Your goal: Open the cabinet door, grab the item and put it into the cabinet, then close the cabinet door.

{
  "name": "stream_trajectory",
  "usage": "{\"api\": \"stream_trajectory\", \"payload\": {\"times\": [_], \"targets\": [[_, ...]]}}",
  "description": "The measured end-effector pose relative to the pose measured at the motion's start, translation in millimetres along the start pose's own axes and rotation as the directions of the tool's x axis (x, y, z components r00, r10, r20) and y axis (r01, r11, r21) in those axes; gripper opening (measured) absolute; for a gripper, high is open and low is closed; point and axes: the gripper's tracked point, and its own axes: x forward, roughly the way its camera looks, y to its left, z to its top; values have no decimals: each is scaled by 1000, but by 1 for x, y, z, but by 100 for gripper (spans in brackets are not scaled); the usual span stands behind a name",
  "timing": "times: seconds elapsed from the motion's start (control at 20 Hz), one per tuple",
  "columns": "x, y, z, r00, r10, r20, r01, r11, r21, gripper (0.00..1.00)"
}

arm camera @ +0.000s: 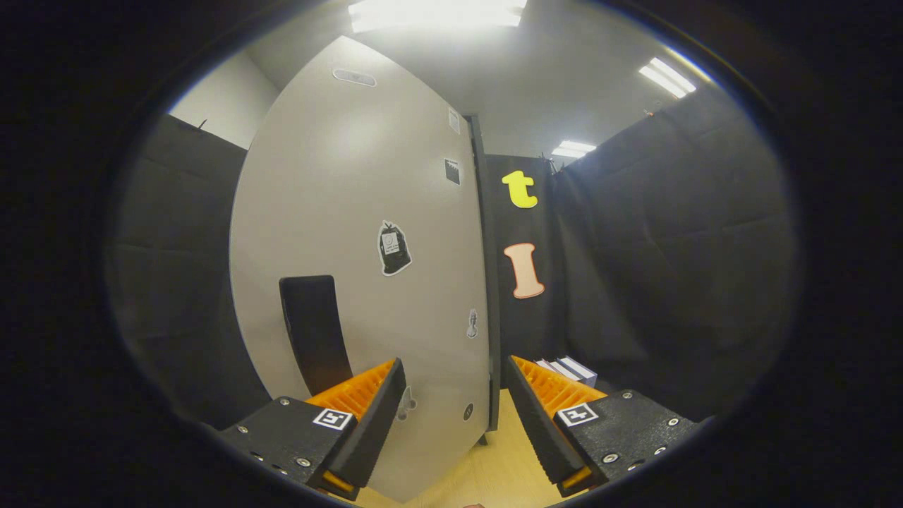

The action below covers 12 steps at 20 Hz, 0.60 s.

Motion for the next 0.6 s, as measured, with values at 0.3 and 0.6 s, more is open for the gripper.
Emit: {"api": "stream_trajectory", "payload": {"times": [0.3, 0.6], "targets": [[22, 38, -5, 997, 79, -22, -79, 997, -2, 90], [52, 87, -11, 985, 166, -37, -167, 986, -21, 91]]}}
